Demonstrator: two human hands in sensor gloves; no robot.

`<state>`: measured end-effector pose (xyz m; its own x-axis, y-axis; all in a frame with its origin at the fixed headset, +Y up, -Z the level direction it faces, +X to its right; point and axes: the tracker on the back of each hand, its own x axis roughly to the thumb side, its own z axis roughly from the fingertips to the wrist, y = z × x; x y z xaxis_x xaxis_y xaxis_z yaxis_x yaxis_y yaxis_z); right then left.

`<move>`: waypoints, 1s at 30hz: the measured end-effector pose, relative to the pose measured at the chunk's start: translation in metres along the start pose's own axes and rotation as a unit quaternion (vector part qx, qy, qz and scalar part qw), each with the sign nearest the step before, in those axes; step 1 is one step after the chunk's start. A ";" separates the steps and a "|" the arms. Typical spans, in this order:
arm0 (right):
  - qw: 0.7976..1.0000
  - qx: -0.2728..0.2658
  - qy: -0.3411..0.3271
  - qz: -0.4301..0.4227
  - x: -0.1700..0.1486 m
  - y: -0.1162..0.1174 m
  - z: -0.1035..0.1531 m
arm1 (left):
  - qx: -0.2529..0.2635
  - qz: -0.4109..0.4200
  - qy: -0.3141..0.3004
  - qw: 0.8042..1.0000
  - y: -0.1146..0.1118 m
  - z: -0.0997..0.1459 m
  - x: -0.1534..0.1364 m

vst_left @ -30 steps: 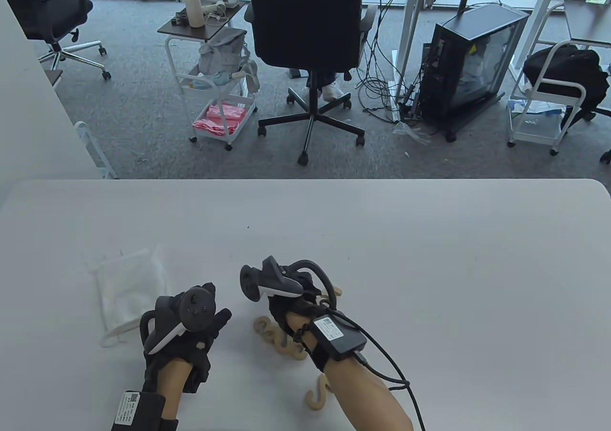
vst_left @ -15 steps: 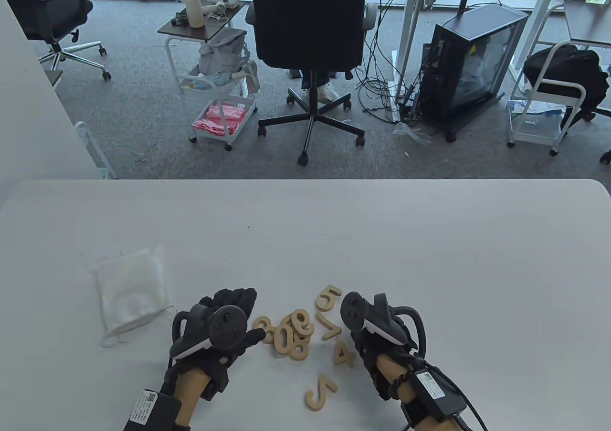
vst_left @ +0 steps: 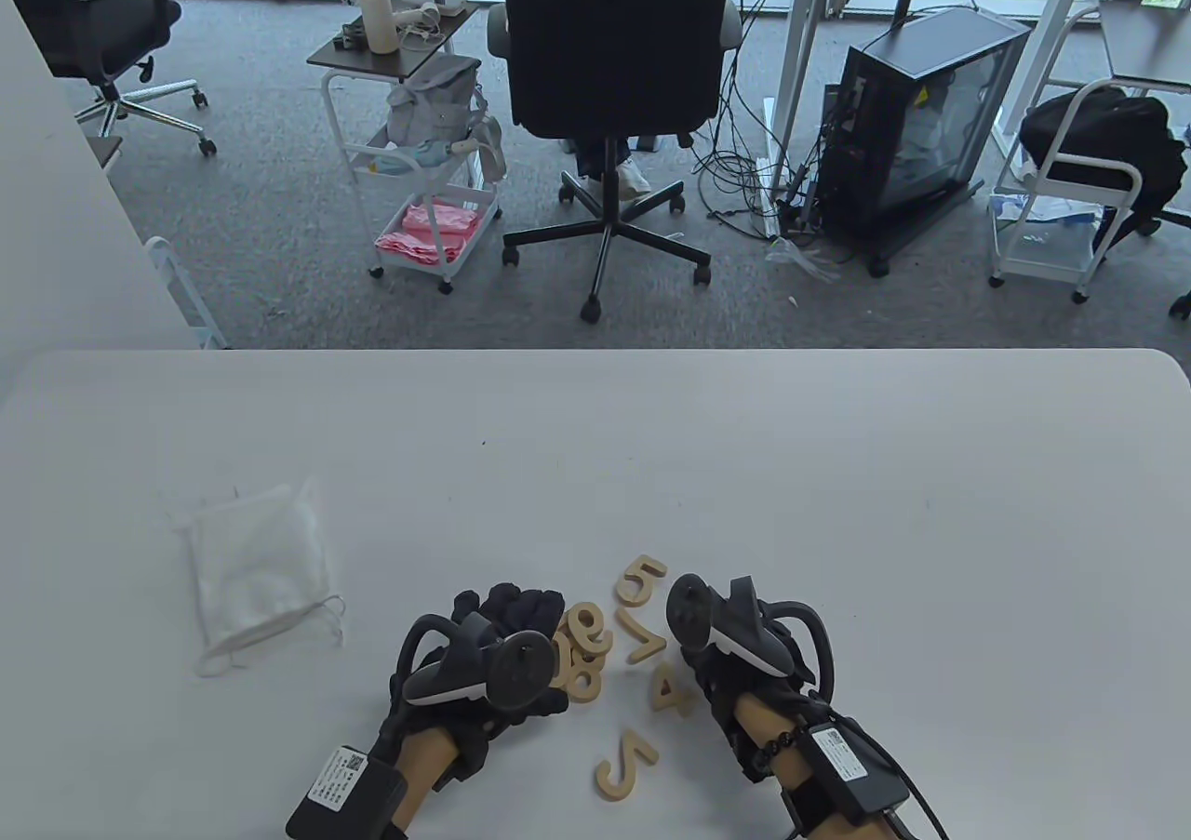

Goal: Empty bag and arrange number blocks in order

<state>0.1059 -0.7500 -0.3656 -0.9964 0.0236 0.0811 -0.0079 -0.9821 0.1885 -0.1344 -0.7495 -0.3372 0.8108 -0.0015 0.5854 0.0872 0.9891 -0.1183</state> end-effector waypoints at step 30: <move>0.984 -0.097 0.032 -0.146 -0.058 -0.049 0.030 | 0.101 -0.001 0.049 0.994 0.024 0.001 -0.026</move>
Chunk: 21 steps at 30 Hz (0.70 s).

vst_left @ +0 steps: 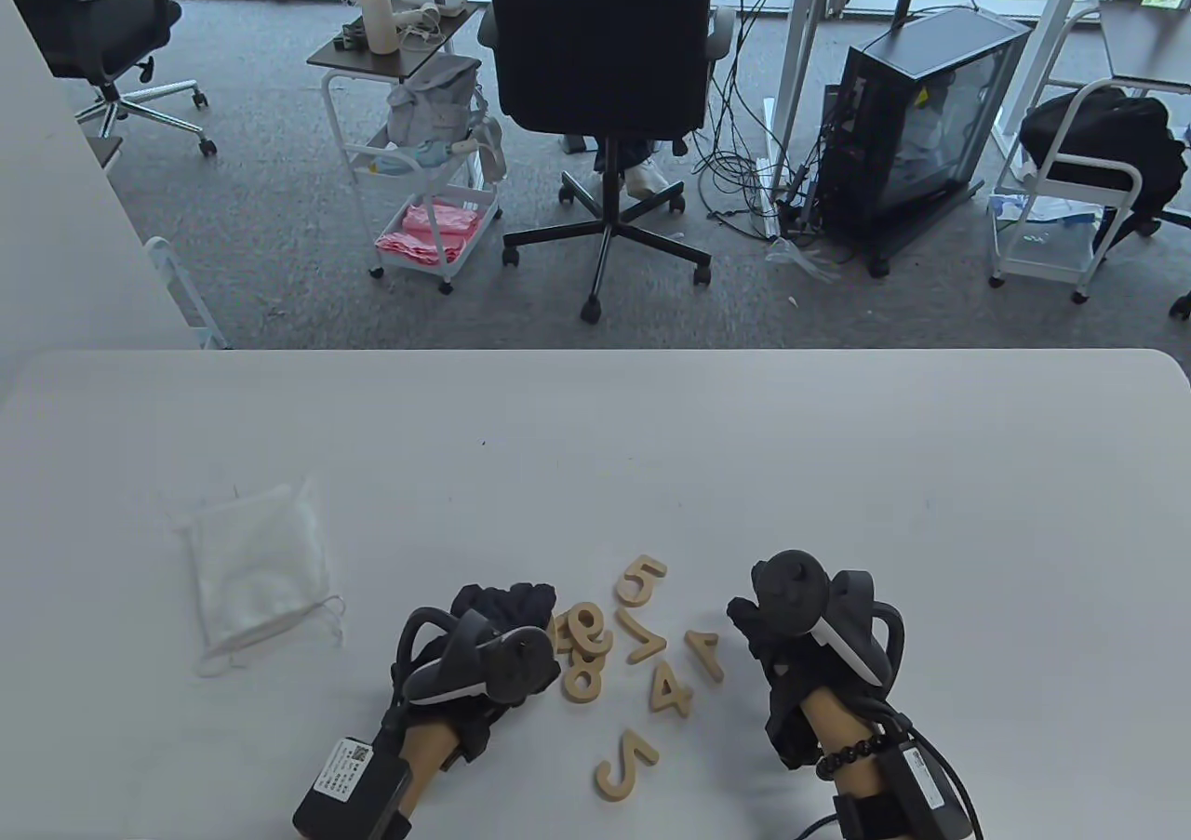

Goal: Empty bag and arrange number blocks in order

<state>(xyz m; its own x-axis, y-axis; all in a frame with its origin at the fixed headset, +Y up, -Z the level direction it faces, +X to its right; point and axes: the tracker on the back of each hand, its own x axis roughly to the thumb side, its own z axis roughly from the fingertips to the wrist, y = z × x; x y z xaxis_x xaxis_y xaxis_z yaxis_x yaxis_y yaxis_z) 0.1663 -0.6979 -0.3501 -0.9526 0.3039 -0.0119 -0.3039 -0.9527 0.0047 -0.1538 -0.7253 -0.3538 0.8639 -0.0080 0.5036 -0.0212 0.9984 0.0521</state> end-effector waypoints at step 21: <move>1.000 -0.003 0.004 -0.026 -0.006 -0.004 -0.001 | -0.101 -0.060 0.040 0.992 -0.041 -0.141 -0.054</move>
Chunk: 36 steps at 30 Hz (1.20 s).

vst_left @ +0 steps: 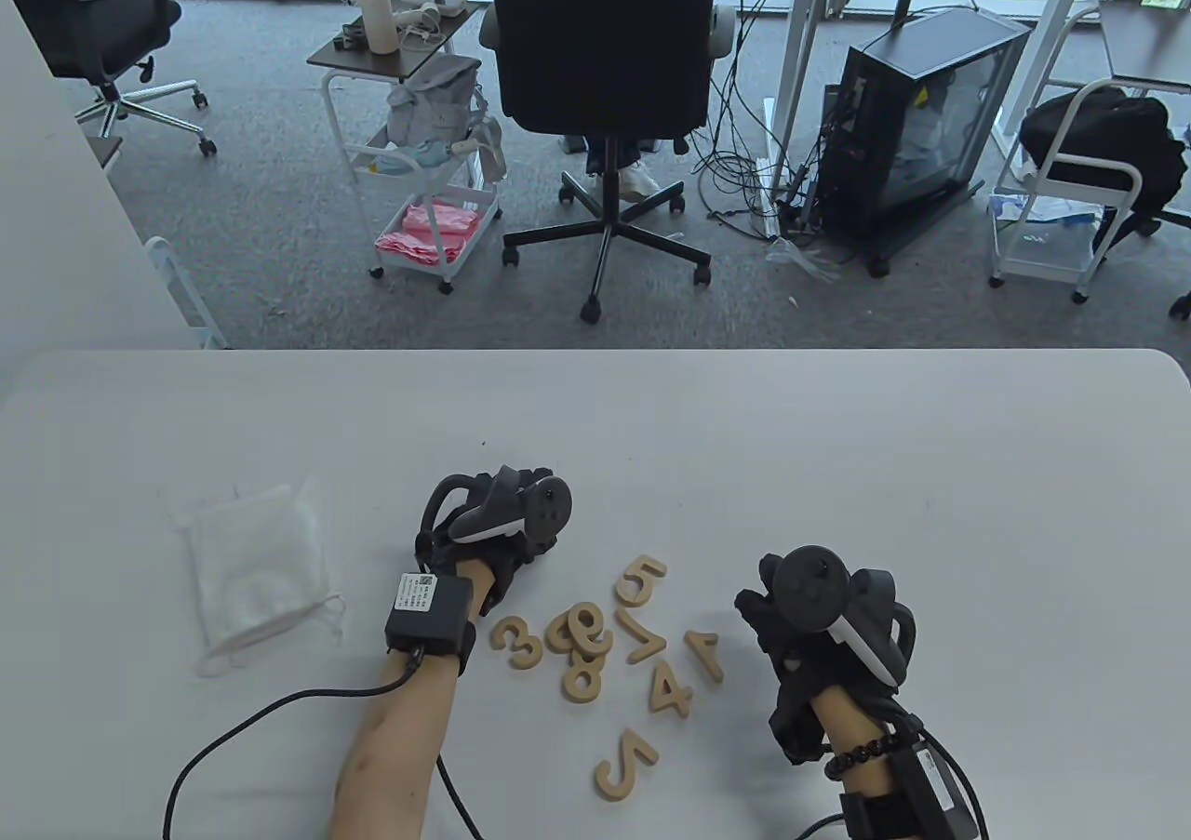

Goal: Empty bag and arrange number blocks in order

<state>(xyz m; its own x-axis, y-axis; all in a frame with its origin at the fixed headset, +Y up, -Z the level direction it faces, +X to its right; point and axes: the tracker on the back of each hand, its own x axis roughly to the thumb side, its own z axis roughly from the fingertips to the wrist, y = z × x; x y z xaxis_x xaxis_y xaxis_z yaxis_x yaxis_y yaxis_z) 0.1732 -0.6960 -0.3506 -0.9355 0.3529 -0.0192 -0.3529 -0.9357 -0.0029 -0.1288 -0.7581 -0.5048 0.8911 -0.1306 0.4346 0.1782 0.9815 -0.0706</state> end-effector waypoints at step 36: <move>0.995 0.061 -0.038 0.063 0.017 0.029 -0.004 | 0.065 0.048 0.068 0.994 0.043 0.086 -0.029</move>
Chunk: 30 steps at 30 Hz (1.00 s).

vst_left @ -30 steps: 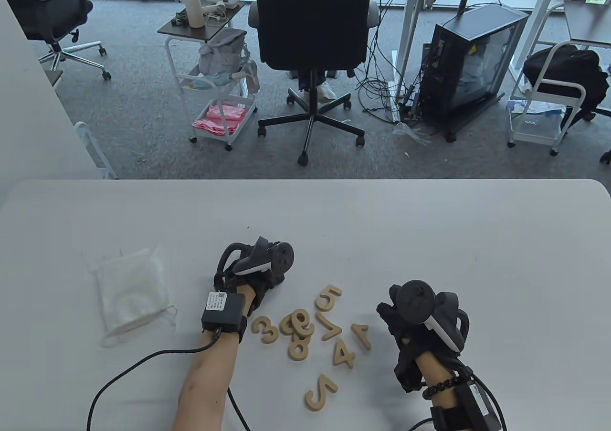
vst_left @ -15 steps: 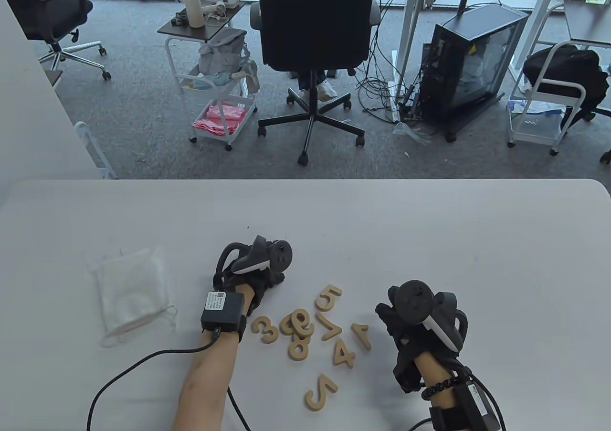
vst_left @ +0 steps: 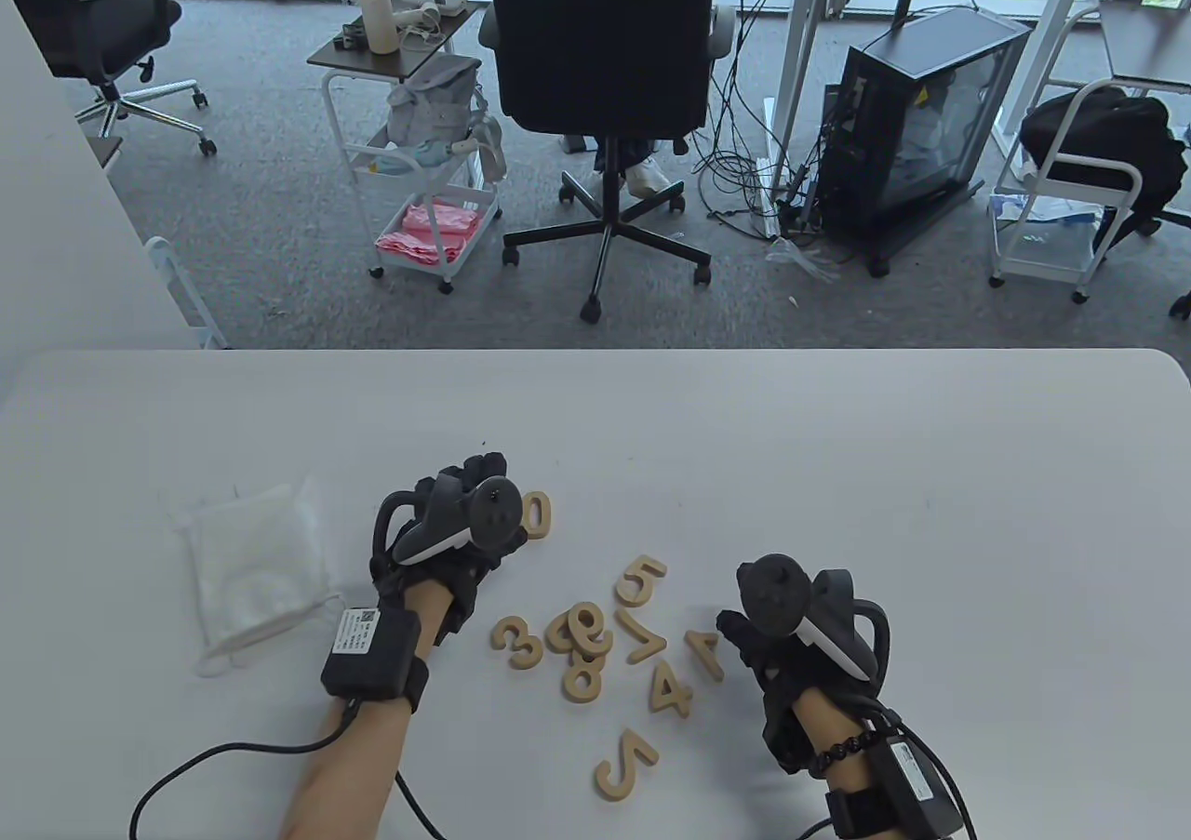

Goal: Empty bag and arrange number blocks in order

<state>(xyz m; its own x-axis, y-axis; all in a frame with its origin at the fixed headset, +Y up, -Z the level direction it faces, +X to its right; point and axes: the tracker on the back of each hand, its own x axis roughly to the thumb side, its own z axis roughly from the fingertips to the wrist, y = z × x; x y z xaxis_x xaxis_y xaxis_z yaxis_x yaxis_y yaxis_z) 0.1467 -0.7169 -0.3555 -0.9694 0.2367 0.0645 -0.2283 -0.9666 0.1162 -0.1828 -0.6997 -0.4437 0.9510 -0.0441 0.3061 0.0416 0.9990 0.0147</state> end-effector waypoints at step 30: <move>0.977 0.040 -0.030 0.208 0.040 0.058 -0.021 | 0.079 0.009 0.059 0.995 0.000 0.121 -0.048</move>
<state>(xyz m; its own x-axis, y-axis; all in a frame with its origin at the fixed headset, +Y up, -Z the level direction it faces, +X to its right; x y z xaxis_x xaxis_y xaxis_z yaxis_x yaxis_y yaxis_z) 0.0930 -0.7657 -0.3669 -0.9695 -0.1666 0.1799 0.1936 -0.9704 0.1446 -0.2650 -0.6975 -0.3434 0.9808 -0.0164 0.1945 -0.0157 0.9867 0.1620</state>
